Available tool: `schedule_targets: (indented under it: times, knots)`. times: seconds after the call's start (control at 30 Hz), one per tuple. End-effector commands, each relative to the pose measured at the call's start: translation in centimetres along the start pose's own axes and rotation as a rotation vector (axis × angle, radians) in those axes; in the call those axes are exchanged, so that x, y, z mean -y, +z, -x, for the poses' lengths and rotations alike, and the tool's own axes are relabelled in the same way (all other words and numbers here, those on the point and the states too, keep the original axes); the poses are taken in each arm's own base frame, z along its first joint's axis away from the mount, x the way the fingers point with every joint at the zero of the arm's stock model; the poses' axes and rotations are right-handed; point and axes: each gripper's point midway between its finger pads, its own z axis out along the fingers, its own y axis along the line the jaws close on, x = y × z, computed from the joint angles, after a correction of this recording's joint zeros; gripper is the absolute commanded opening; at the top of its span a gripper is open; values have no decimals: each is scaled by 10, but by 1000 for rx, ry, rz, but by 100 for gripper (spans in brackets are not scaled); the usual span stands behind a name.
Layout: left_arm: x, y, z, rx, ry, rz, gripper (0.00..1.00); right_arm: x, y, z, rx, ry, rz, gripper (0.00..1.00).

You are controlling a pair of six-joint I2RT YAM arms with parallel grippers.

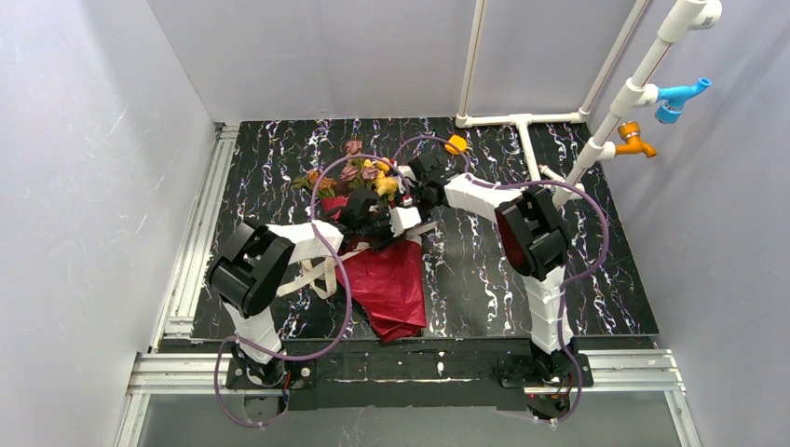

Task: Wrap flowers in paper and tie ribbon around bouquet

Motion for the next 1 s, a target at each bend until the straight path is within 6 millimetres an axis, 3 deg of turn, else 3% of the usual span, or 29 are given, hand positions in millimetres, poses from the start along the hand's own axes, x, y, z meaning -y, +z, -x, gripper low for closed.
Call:
schedule_targets:
  times: [0.0, 0.07, 0.33, 0.47, 0.63, 0.97]
  knots:
    - [-3, 6, -4, -26, 38, 25, 35, -9, -2, 15, 34, 1, 41, 1]
    - [-3, 7, -4, -32, 39, 32, 32, -10, -1, 16, 36, 3, 45, 1]
    - [4, 11, -12, -63, 45, 31, 0, -12, -7, 23, 50, 3, 49, 1]
    - [10, 5, -8, -46, 39, 16, 0, -12, -11, 30, 66, 9, 40, 1]
    - [31, -17, 8, -9, 24, -80, 0, -10, -16, 40, 80, 17, 18, 1]
    - [58, -57, 14, -54, 1, -210, 0, -11, -22, 40, 77, 32, 2, 1]
